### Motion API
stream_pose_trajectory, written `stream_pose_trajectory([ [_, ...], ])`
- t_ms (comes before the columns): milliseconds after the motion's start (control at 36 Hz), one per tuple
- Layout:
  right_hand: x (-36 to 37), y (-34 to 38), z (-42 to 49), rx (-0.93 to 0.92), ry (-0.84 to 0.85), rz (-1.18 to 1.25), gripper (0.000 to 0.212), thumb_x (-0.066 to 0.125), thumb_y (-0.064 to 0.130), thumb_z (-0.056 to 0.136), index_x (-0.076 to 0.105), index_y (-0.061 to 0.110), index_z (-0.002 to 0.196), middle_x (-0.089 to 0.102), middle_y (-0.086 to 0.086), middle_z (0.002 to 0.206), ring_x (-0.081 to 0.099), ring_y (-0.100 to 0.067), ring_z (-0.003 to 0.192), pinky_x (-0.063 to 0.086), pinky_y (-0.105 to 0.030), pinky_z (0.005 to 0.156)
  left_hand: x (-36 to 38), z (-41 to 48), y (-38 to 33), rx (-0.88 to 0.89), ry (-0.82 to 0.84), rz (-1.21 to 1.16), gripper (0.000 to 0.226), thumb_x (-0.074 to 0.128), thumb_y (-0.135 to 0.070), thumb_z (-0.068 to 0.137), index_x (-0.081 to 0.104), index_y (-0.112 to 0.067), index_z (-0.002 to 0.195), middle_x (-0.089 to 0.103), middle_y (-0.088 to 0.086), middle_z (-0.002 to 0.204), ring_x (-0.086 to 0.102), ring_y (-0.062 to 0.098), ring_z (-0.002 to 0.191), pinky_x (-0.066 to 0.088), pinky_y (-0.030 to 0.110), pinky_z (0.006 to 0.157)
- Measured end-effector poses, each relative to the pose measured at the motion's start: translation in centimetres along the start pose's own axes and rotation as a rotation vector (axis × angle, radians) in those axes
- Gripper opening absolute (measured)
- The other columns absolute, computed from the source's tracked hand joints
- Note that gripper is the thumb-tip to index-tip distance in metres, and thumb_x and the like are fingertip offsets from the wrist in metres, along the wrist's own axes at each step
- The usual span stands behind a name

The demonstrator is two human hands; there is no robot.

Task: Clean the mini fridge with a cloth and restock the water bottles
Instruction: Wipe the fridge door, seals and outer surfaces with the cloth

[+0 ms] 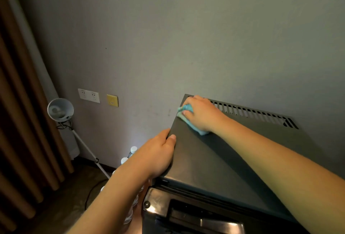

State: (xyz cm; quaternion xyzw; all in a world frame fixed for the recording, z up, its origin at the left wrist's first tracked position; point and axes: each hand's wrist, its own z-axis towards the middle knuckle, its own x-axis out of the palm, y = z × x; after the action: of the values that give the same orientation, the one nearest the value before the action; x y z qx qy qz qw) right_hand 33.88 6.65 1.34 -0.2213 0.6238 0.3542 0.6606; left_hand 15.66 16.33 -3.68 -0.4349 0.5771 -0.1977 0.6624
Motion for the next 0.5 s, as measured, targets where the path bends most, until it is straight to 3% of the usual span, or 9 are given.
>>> stream_pose_trajectory([
  [139, -0.2, -1.7, 2.3, 0.116, 0.001, -0.021, 0.037, 0.046, 0.040, 0.104, 0.052, 0.022, 0.135, 0.049, -0.007, 0.134, 0.050, -0.031, 0.119, 0.045, -0.046, 0.098, 0.0, 0.1, 0.3, 0.017, 0.014, 0.040, 0.051, 0.028, -0.048, 0.108, 0.016, -0.048, 0.158, 0.037, -0.007, 0.160, 0.040, 0.017, 0.142, 0.032, 0.032, 0.113],
  [361, -0.6, -0.7, -4.9, -0.051, 0.001, 0.005, 0.029, 0.050, 0.043, 0.101, 0.054, 0.030, 0.127, 0.050, 0.004, 0.126, 0.047, -0.022, 0.118, 0.044, -0.043, 0.099, 0.2, 0.4, 0.5, 0.063, 0.029, 0.034, 0.049, 0.028, -0.044, 0.109, 0.019, -0.049, 0.157, 0.032, -0.007, 0.163, 0.035, 0.016, 0.145, 0.026, 0.024, 0.103],
  [500, -1.1, 0.4, -11.8, -0.137, 0.024, 0.059, 0.022, 0.051, 0.046, 0.100, 0.054, 0.039, 0.120, 0.047, 0.015, 0.117, 0.046, -0.013, 0.111, 0.044, -0.036, 0.095, 0.3, 0.8, 0.5, 0.073, 0.042, 0.035, 0.049, 0.029, -0.041, 0.109, 0.020, -0.046, 0.158, 0.030, -0.005, 0.164, 0.033, 0.017, 0.147, 0.026, 0.025, 0.108],
])
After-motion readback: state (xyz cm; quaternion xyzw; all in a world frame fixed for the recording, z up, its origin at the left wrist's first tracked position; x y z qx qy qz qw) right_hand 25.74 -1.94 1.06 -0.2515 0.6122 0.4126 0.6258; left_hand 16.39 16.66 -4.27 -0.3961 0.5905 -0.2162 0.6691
